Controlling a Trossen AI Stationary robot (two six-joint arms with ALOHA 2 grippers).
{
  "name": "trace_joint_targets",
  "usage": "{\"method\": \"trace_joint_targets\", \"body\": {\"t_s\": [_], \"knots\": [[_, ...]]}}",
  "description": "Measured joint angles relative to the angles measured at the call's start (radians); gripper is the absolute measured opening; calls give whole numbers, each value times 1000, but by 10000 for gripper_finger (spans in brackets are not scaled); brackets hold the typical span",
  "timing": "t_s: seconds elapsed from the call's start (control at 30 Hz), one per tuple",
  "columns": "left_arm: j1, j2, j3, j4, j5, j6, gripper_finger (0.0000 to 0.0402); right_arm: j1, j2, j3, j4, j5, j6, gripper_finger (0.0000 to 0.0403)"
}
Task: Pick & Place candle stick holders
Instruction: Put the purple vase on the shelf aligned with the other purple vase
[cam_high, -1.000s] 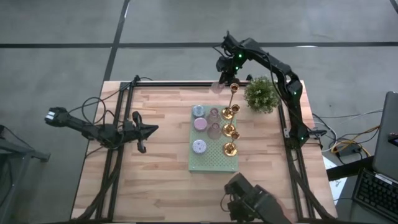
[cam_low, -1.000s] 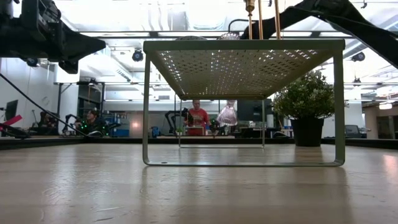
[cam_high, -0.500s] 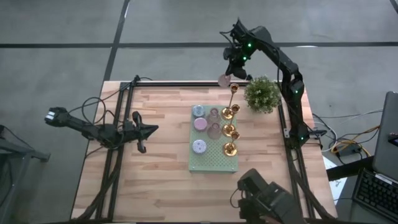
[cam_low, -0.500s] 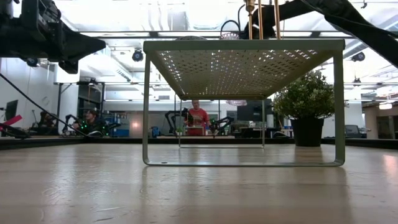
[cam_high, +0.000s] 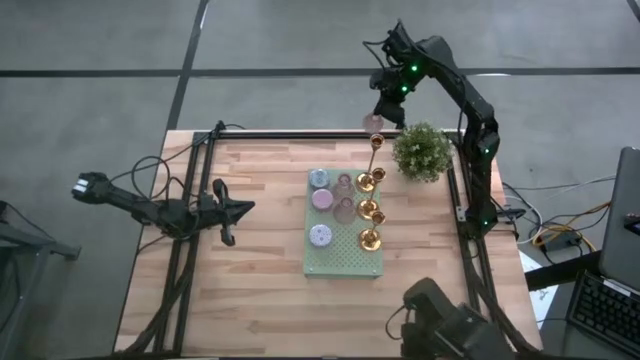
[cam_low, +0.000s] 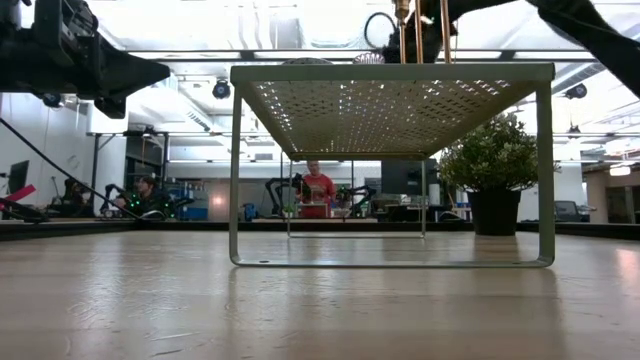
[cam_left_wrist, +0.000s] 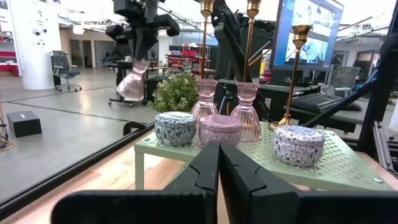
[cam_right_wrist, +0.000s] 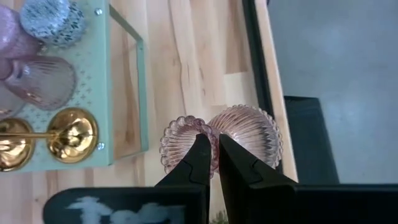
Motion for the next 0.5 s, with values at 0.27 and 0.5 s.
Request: {"method": "trace_joint_targets", "body": {"t_s": [0.27, 0.5], "knots": [[0, 0, 0, 0, 0, 0, 14, 1, -131, -9, 0, 0, 103, 8], [0, 0, 0, 0, 0, 0, 14, 20, -247, -86, 1, 3, 195, 8]]}}
